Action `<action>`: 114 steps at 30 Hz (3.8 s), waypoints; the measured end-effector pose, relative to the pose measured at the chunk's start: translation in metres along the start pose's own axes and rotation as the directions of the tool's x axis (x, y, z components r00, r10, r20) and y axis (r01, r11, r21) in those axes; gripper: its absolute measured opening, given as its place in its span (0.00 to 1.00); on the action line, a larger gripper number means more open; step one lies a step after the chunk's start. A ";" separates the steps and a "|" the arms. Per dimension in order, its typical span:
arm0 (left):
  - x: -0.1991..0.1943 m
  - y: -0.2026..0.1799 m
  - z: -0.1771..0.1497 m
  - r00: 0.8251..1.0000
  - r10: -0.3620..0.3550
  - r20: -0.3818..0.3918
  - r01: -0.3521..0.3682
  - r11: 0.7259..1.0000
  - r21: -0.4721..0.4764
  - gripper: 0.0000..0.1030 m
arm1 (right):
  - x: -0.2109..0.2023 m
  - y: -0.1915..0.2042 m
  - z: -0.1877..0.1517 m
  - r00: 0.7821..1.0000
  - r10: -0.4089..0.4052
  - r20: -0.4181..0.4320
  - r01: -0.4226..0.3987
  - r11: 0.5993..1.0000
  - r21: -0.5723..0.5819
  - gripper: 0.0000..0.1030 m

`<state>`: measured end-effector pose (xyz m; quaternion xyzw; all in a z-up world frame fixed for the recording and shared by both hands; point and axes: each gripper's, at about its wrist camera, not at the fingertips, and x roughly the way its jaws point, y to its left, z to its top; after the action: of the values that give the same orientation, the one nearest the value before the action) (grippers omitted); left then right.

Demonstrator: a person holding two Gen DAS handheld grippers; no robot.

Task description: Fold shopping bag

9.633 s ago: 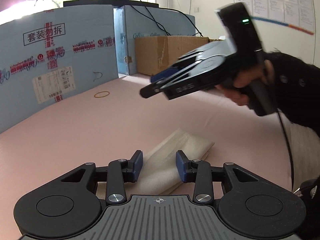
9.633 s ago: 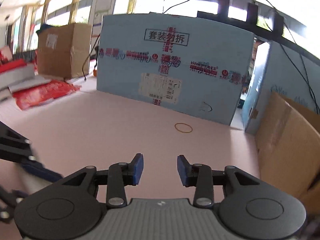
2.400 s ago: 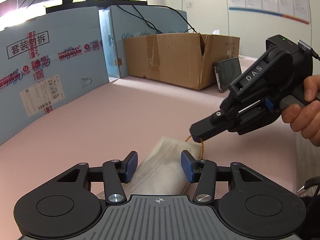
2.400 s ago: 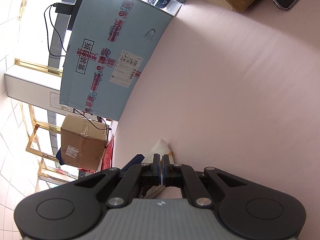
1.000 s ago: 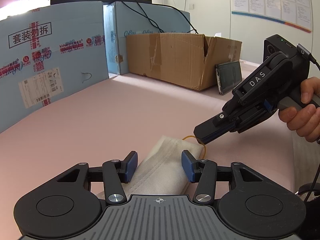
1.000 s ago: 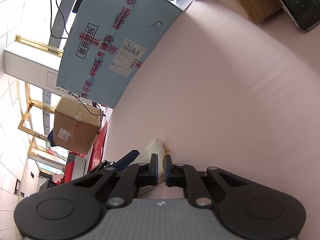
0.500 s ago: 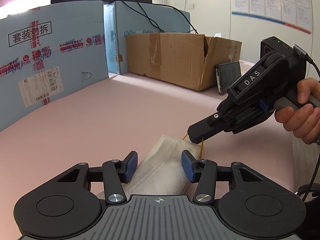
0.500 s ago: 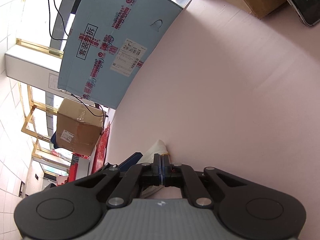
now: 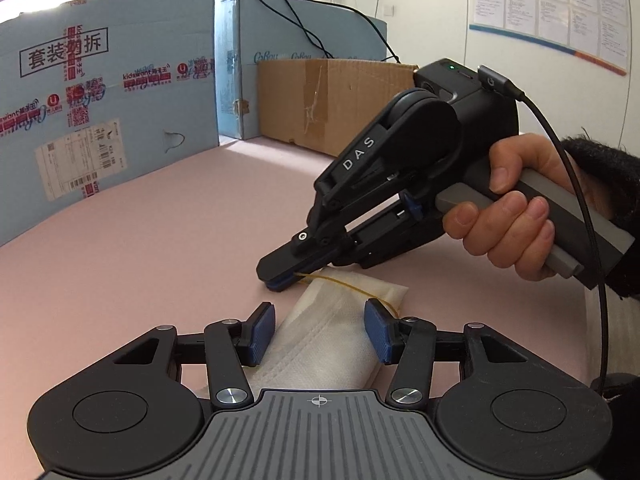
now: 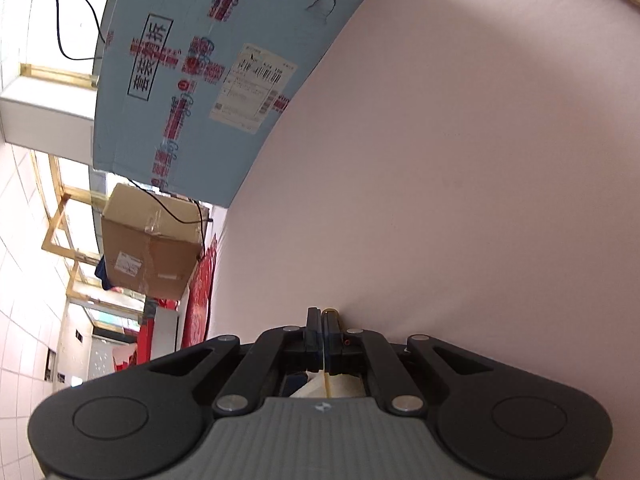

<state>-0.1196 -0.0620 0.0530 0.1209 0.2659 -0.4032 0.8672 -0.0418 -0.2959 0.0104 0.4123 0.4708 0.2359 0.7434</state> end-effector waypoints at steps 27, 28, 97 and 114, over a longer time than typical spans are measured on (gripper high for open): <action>-0.046 0.015 -0.018 0.975 0.224 -0.017 -0.224 0.972 -0.066 0.78 | 0.032 0.086 -0.034 0.964 -0.105 -0.245 -0.007 0.909 -0.416 0.18; -0.046 0.015 -0.019 0.975 0.224 -0.016 -0.224 0.972 -0.067 0.78 | 0.030 0.087 -0.039 0.966 -0.093 -0.243 -0.015 0.912 -0.410 0.20; 0.000 -0.093 -0.022 0.637 0.769 0.046 -0.718 0.570 0.399 0.88 | -0.070 0.026 -0.161 0.940 0.004 0.340 0.272 0.594 -0.757 0.26; -0.026 -0.077 -0.006 0.847 0.532 -0.006 -0.496 0.794 0.351 0.87 | -0.071 0.025 -0.165 0.937 0.005 0.351 0.282 0.583 -0.762 0.26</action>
<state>-0.1945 -0.0934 0.0631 0.3554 0.1953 -0.1845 0.8953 -0.2201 -0.2702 0.0316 0.0266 0.2200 0.2935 0.9299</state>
